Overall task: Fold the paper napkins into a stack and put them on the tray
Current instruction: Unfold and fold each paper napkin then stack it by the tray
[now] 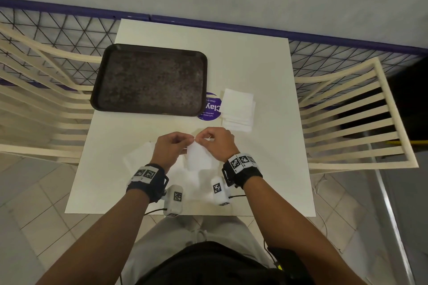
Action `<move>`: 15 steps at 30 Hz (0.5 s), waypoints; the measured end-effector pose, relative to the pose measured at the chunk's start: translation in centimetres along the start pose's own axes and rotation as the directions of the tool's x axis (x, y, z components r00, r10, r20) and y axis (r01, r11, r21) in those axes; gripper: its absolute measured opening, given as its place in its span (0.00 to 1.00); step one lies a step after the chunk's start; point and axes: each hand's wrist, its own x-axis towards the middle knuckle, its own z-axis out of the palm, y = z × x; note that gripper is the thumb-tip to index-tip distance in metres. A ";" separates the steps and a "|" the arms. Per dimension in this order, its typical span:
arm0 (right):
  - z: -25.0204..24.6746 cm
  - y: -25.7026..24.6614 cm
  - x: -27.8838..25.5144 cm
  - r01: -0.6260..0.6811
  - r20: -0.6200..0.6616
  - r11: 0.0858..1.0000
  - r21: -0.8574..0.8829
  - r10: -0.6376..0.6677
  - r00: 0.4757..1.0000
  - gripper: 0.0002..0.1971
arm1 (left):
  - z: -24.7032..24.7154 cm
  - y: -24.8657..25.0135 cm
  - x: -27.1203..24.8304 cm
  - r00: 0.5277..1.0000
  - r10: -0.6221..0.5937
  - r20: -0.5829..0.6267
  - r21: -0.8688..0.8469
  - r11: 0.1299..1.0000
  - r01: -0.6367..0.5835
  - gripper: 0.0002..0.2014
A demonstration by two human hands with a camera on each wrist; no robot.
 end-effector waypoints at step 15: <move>-1.9 1.4 -0.5 -0.165 -0.029 0.931 0.325 0.185 0.982 0.08 | 1.7 0.4 -0.5 0.941 0.314 -0.125 0.412 0.879 -0.238 0.03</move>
